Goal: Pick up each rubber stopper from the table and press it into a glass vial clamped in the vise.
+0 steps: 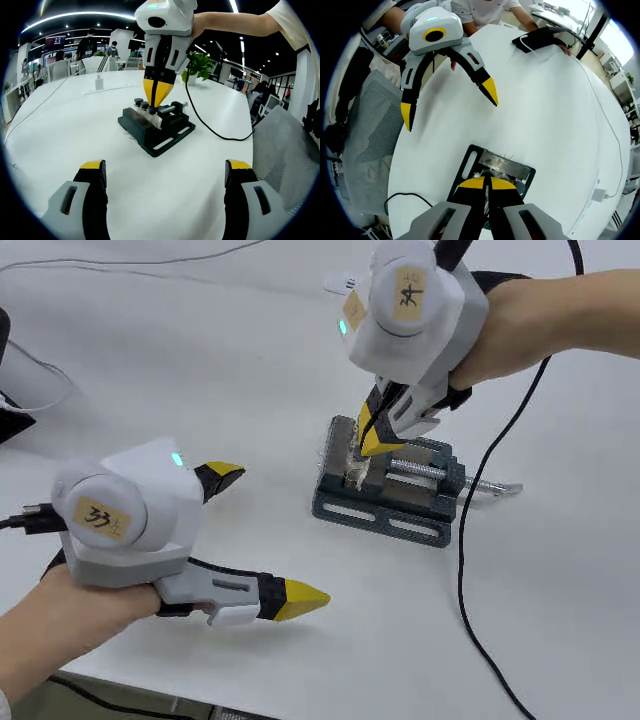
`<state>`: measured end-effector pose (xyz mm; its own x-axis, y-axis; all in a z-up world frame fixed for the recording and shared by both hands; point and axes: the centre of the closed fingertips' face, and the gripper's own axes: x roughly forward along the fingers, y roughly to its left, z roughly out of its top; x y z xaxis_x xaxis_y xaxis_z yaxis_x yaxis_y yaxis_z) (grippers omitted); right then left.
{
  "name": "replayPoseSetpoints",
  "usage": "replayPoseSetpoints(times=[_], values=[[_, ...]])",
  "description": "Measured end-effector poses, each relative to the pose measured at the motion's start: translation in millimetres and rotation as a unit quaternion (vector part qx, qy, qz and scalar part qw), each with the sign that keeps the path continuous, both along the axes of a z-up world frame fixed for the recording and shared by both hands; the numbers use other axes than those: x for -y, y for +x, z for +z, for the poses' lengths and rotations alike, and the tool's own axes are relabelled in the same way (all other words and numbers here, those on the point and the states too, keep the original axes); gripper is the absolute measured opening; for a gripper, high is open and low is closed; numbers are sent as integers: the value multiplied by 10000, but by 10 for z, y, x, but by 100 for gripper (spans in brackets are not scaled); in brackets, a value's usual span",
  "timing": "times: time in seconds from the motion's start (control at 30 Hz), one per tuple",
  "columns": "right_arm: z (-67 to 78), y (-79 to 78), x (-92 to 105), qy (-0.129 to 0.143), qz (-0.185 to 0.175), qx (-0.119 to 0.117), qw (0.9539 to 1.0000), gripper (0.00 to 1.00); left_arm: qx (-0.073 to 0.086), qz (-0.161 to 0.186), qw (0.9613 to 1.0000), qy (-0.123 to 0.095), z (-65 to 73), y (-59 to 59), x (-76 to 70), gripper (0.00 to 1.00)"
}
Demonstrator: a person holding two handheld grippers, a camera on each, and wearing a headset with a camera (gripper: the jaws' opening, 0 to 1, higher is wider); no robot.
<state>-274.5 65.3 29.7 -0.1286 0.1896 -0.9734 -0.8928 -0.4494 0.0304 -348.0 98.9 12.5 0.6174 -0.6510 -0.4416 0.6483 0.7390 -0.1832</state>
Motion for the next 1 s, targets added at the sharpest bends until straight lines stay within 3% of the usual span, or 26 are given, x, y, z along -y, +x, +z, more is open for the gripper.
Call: replayPoseSetpoints(times=[0.03,0.1,0.2,0.43,0.57,0.63,0.77,0.87,1.0], values=[[-1,-10,3,52,136,9,9999,0,3,25,10000,-40,12,11,1,98],[-9,3,17,22,-53,-92,9999,0,17,42,10000,-67,25,26,0,98],[-18,-12,26,-51,-61,-74,9999,0,41,74,9999,-92,47,54,-8,98],[-11,-4,24,41,-302,-117,9995,0,46,126,9998,-129,42,83,-25,98],[-32,8,-4,-389,-392,-81,9984,0,20,134,9998,-163,19,81,-15,98],[-11,-43,16,-481,-413,-79,9980,0,21,150,9997,-175,21,82,-18,98],[-34,8,-12,-600,-485,-205,9968,0,39,208,9995,-218,34,95,-43,98],[-46,1,-20,-728,-415,-165,9963,0,36,226,9995,-203,29,101,-56,98],[-35,-6,4,-631,-289,-209,9974,0,9,242,9995,-203,20,102,-58,98]])
